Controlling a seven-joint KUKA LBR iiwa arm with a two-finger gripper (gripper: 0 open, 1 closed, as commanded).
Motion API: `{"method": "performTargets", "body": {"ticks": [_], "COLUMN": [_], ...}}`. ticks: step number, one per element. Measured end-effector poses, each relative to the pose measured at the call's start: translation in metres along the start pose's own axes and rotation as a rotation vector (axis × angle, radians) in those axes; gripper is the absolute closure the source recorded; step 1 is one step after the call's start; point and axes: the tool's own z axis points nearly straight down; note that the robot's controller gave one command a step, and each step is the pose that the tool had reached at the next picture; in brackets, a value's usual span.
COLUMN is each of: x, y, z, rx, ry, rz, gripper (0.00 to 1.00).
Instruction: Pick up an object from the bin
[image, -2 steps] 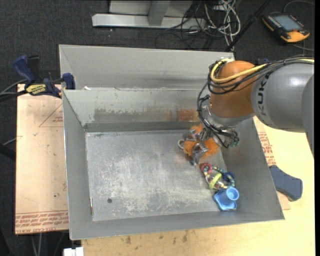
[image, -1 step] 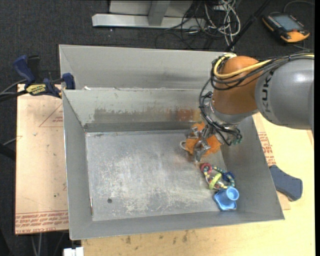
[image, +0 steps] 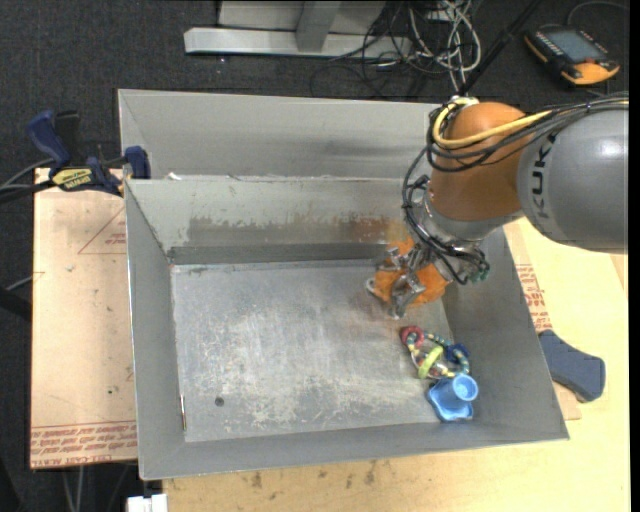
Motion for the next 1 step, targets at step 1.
{"method": "performTargets", "body": {"ticks": [1], "x": [-0.0003], "y": [0.0001], "z": [-0.0166], "rx": [0.001], "ry": [-0.002], "rz": [0.0], "gripper": [1.0]}}
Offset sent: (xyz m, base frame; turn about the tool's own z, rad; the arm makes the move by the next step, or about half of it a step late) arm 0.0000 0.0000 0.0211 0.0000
